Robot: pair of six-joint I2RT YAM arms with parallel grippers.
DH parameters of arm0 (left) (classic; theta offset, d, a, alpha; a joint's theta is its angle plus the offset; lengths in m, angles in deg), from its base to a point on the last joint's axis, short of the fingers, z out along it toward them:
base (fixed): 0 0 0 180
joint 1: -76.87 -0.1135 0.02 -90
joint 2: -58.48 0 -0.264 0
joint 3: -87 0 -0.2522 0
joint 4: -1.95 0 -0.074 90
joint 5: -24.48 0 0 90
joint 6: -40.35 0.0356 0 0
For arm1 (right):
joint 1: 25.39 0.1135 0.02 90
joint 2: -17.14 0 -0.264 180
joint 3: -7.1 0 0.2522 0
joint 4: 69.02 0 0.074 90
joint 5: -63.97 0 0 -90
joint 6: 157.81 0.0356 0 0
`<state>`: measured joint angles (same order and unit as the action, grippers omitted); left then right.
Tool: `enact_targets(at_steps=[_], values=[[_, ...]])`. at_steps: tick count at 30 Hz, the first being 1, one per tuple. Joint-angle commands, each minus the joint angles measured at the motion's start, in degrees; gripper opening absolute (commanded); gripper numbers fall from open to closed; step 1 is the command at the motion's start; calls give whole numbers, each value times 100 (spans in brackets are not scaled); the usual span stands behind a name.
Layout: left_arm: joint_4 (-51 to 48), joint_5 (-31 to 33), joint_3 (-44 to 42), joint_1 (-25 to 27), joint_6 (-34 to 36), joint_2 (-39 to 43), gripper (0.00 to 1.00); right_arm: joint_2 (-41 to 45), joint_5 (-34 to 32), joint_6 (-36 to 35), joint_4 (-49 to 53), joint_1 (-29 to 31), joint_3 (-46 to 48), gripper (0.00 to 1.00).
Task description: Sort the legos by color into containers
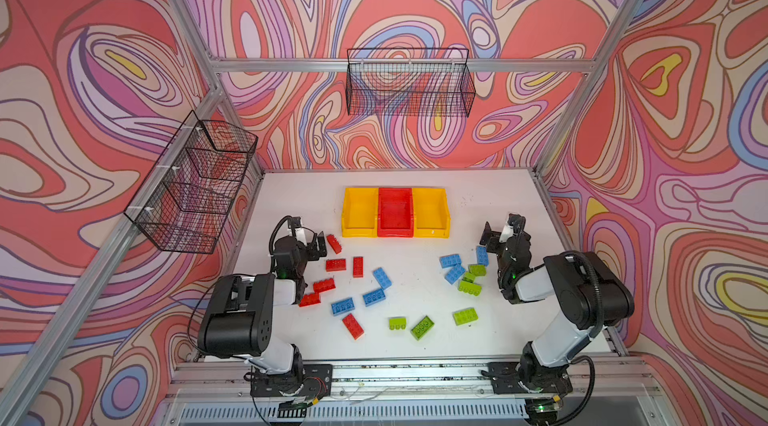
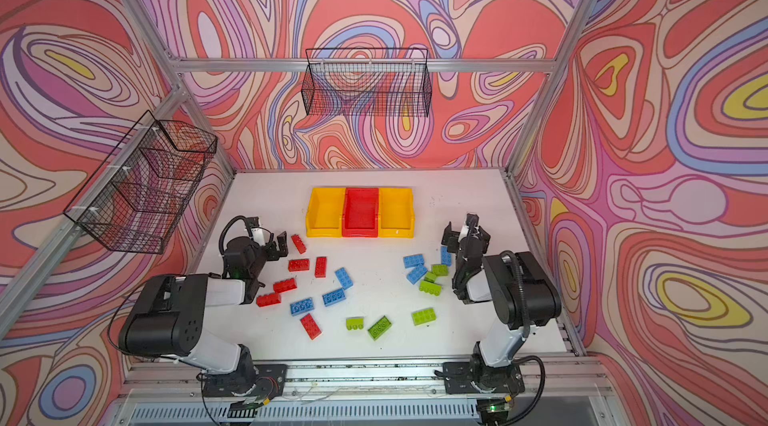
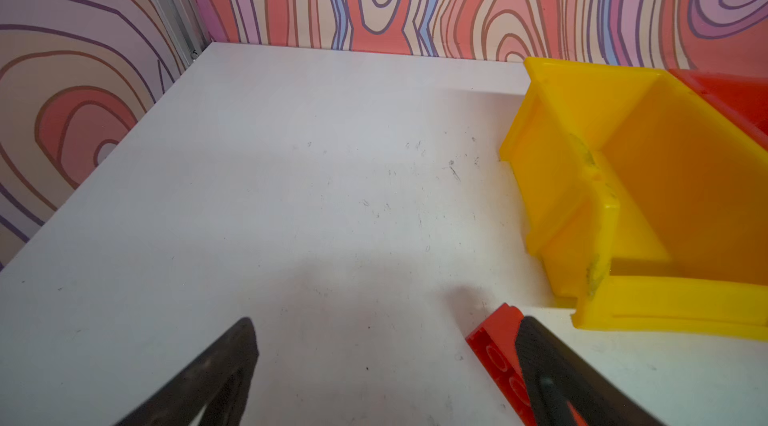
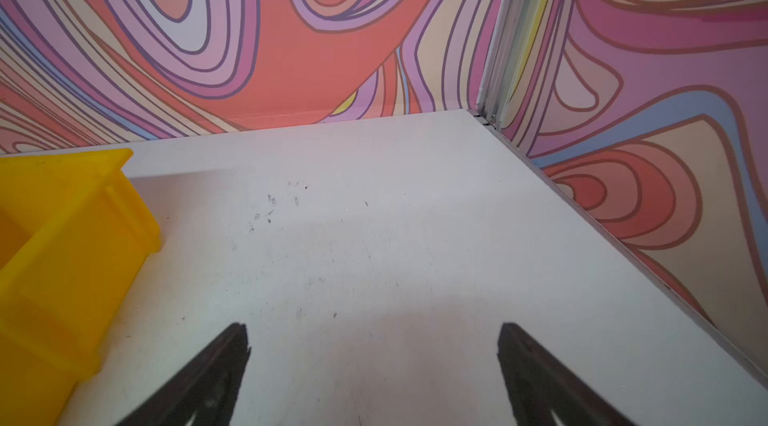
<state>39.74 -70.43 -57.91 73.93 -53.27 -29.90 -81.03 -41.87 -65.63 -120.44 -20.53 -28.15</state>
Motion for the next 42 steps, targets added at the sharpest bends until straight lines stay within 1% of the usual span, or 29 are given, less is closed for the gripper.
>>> enact_targets(at_steps=[1,42], values=[[13,-10,-45,13,78,43,100,0,-25,-68,-91,-3,-30,98],[-75,-1,12,13,88,27,100,4,56,-39,-20,-24,-72,98]])
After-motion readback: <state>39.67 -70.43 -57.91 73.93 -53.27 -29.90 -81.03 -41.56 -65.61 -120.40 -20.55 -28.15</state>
